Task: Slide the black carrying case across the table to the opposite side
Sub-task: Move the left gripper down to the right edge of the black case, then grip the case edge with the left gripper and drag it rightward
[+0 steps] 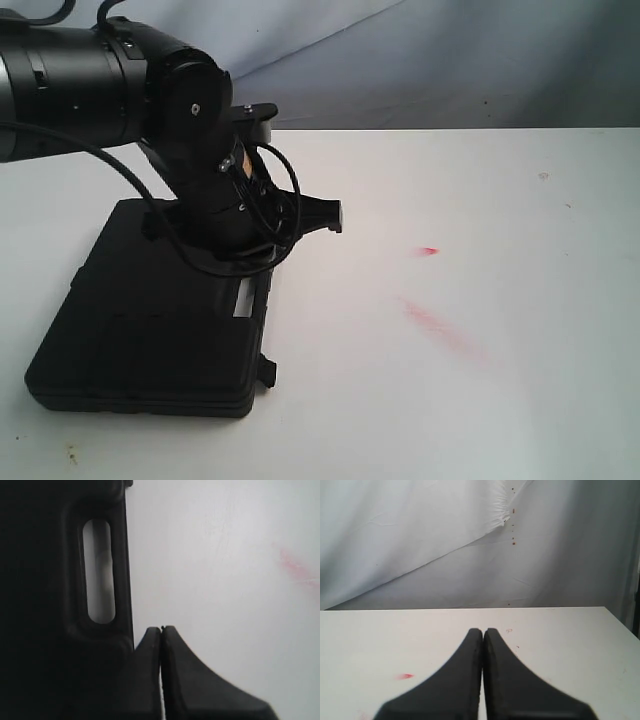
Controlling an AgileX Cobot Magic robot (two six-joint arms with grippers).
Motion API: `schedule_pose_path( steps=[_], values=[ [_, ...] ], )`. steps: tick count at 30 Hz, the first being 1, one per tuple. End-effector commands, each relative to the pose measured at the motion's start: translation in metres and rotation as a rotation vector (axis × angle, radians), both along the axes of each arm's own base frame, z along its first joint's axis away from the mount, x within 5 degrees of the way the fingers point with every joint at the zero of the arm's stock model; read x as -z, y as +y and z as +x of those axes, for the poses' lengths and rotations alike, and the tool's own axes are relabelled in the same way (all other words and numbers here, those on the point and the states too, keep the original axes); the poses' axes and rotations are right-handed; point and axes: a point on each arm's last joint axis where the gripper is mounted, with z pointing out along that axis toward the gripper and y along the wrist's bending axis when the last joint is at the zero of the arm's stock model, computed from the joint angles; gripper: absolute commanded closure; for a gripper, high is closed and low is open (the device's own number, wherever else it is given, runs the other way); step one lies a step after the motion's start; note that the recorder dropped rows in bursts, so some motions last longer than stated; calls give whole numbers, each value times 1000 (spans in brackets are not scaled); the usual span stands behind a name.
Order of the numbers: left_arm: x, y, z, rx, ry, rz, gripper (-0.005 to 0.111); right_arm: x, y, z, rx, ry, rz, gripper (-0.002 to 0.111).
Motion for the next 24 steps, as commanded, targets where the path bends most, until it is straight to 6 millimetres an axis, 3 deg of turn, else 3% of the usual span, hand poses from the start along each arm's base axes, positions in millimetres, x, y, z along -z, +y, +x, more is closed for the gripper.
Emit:
schedule_pose_path(
  steps=[1,8,17,24],
  values=[
    [-3,1,-1,-8,9,5,107,0,0,0,8,-9,3,108],
    [-4,-1,1,39,-20,2,103,0,0,0,8,-9,3,108],
    [-4,-1,1,51,-30,-1,68,0,0,0,8,-9,3,108],
    [-3,-4,4,53,-70,-34,66,0,0,0,8,-9,3,108]
  ],
)
